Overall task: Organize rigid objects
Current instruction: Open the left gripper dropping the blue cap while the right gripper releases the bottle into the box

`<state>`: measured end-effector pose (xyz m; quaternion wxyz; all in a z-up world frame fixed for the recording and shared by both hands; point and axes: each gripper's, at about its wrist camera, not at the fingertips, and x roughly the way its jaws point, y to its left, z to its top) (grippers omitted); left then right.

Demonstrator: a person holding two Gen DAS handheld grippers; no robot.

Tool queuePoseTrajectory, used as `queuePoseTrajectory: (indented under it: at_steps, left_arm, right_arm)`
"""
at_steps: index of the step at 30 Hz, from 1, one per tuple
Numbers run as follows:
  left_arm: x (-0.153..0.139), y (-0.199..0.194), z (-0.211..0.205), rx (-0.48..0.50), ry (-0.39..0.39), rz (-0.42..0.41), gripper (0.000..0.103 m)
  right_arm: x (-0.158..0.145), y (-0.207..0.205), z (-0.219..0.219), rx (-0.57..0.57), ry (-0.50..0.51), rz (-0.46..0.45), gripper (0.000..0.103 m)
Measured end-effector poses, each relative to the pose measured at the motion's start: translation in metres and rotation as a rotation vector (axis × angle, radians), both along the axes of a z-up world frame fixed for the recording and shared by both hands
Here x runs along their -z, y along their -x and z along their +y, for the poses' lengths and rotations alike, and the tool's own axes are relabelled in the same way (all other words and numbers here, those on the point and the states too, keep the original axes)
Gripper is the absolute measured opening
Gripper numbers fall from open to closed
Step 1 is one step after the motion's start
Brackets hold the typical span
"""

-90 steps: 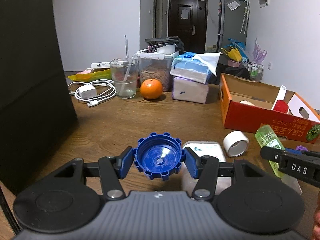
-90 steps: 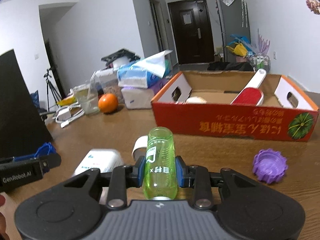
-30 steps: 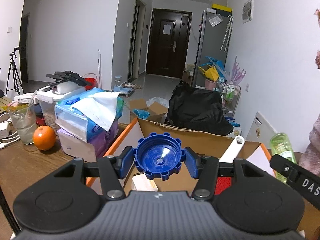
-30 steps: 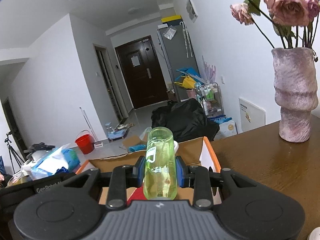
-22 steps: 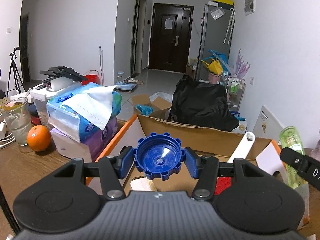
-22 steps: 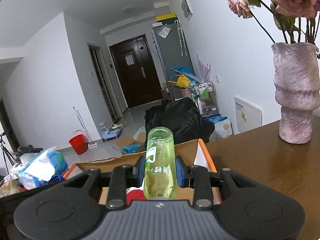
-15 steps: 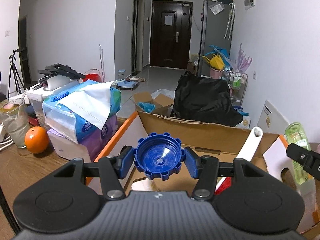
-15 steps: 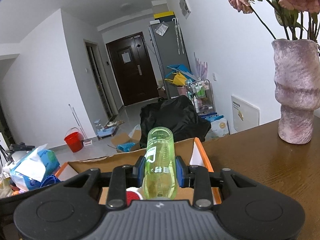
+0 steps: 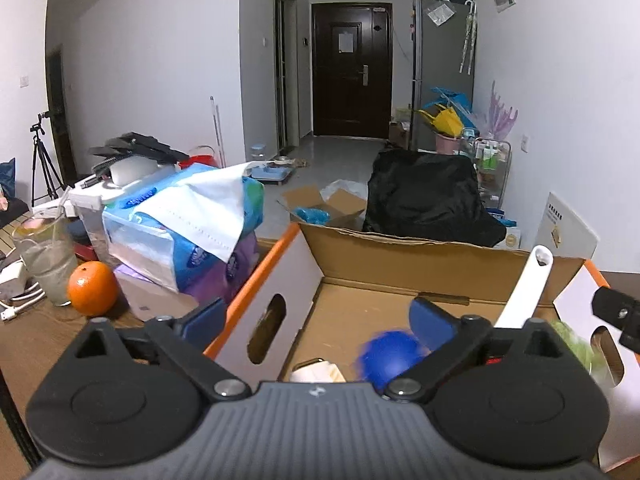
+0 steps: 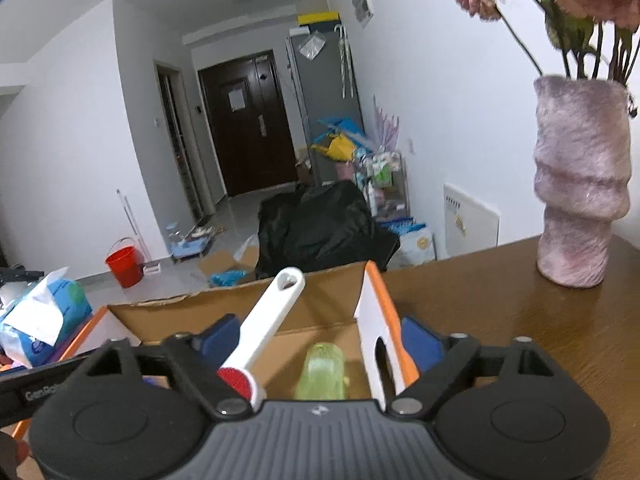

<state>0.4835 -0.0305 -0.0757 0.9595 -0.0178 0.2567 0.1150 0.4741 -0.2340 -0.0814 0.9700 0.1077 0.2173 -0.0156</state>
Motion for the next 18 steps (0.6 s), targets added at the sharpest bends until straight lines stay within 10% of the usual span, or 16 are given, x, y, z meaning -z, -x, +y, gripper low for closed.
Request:
queuePoseTrajectory:
  at_steps: [18]
  left_arm:
    - [-0.008, 0.013, 0.002, 0.000, 0.003, -0.024, 0.103]
  right_arm:
    - [-0.012, 0.012, 0.006, -0.039, 0.046, -0.023, 0.101]
